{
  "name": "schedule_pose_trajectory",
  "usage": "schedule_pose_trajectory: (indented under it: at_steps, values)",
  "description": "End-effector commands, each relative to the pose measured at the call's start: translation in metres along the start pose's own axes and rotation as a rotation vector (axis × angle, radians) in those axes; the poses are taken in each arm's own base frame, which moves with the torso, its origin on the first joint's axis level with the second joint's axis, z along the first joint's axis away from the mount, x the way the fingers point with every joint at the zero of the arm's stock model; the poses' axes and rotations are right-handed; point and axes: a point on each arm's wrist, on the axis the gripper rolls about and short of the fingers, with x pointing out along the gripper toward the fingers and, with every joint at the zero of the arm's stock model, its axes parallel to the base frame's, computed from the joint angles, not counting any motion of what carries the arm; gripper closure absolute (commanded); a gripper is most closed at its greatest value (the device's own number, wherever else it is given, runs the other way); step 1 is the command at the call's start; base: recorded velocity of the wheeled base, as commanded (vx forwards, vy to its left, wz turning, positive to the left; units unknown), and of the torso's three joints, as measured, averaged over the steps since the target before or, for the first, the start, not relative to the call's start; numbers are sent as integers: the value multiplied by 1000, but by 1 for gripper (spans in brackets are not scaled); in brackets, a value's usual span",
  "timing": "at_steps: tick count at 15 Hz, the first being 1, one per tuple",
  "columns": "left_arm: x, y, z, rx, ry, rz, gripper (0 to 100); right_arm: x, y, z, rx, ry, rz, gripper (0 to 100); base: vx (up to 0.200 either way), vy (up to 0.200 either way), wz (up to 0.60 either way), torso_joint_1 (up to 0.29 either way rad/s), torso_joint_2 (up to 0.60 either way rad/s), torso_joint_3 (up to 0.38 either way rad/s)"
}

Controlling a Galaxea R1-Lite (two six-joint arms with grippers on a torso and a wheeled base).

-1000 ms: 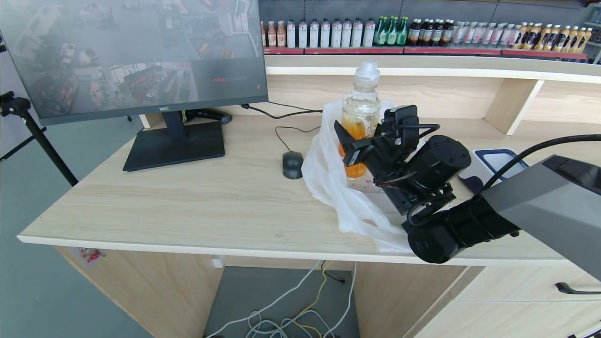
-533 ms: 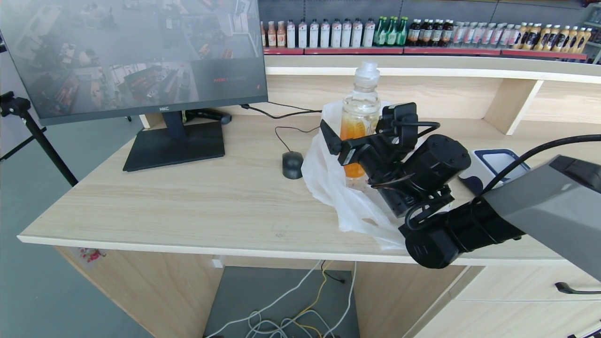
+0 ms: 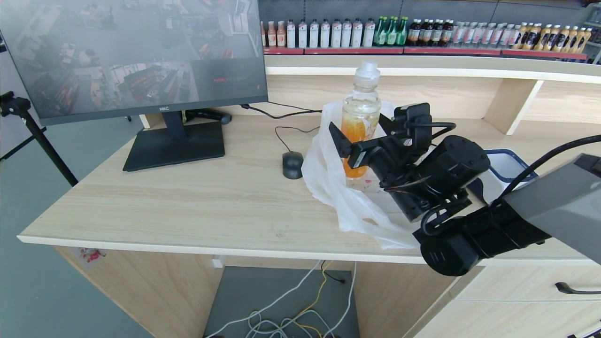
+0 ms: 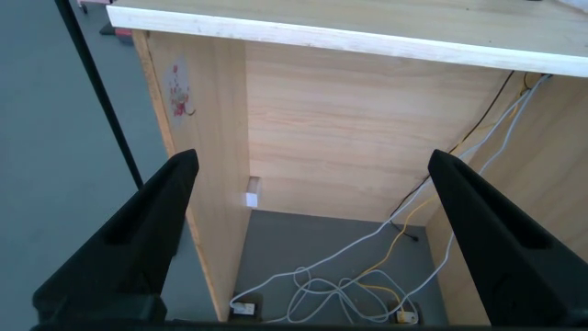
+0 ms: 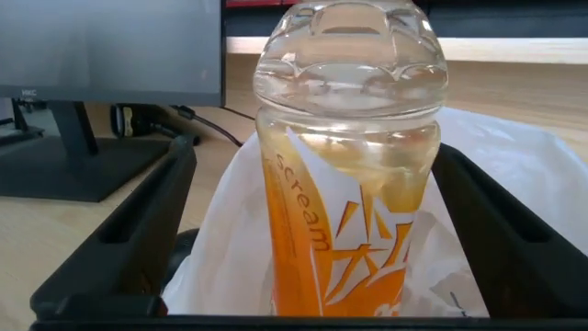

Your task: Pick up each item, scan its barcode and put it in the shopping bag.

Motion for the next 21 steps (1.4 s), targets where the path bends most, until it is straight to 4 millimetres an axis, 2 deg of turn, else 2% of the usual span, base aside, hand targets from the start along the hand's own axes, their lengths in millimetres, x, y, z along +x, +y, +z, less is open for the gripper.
schedule_pose_trajectory:
  at_steps: [1,4,8,11,18,21]
  values:
    - [0,0,0,-1,-1,0,0,-8,-3,18,1,-15,-3,0,0,0,0,0,0,0]
    - [0,0,0,0,-1,0,0,-29,-9,36,4,-10,-7,0,0,0,0,0,0,0]
    - [0,0,0,0,-1,0,0,-83,-19,74,24,1,-36,0,0,0,0,0,0,0]
    - [0,0,0,0,-1,0,0,-121,-24,90,24,28,-35,0,0,0,0,0,0,0]
    - [0,0,0,0,-1,-1,0,-122,-27,88,19,38,-42,0,0,0,0,0,0,0]
    - [0,0,0,0,-1,0,0,-122,-27,89,19,36,-42,0,-200,0,0,9,1,9]
